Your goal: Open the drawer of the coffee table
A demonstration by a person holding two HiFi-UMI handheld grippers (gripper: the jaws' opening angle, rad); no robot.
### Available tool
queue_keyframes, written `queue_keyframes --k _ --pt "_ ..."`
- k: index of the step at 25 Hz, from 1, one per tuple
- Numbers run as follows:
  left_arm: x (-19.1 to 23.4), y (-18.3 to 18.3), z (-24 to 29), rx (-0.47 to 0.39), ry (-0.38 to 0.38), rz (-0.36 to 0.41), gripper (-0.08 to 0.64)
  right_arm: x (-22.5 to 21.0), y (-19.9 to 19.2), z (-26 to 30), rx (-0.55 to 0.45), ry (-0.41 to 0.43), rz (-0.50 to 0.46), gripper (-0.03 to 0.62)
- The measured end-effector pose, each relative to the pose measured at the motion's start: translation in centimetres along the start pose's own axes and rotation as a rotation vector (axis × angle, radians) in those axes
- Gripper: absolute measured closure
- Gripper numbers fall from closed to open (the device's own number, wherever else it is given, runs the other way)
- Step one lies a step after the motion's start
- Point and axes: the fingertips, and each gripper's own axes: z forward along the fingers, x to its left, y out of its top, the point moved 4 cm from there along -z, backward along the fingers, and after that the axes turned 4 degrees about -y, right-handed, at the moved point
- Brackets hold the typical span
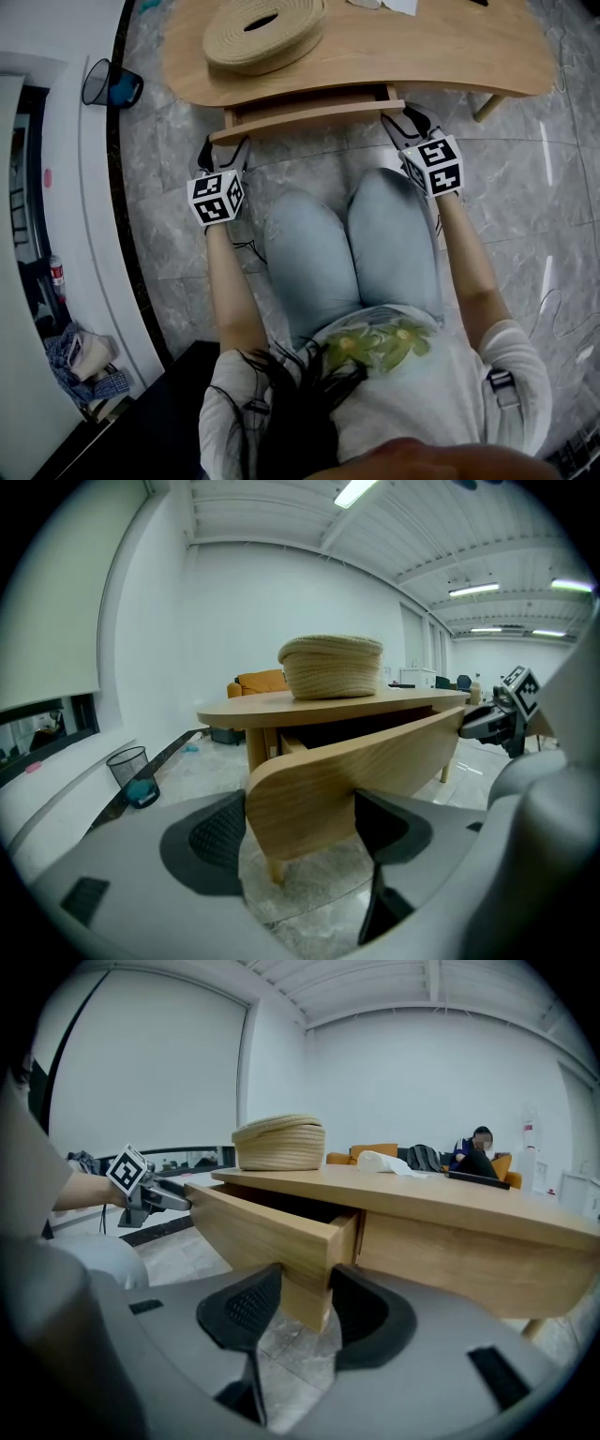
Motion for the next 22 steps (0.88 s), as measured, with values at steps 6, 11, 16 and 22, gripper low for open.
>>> queue_keyframes --k 6,11,16,22 --pt "-0.4 -0.8 -0.8 -0.007 -0.004 0.005 0.195 0.6 -0.6 -1.0 0.007 0.004 0.001 0.43" --pt "-0.9 -1.9 -1.6 -0.004 -0.003 -0.014 0.195 1.1 -1.5 -1.6 0.023 0.003 0.002 0.43" --pt "-1.4 -2.6 -2.5 0.004 -0.007 -0.026 0.195 1.7 -2.1 -2.5 0.036 0.012 0.005 0.43" --pt "-1.7 -3.1 -3.1 0.008 0.007 -0.038 0.195 1.9 -2.6 -2.9 0.044 0.027 0.005 0.43"
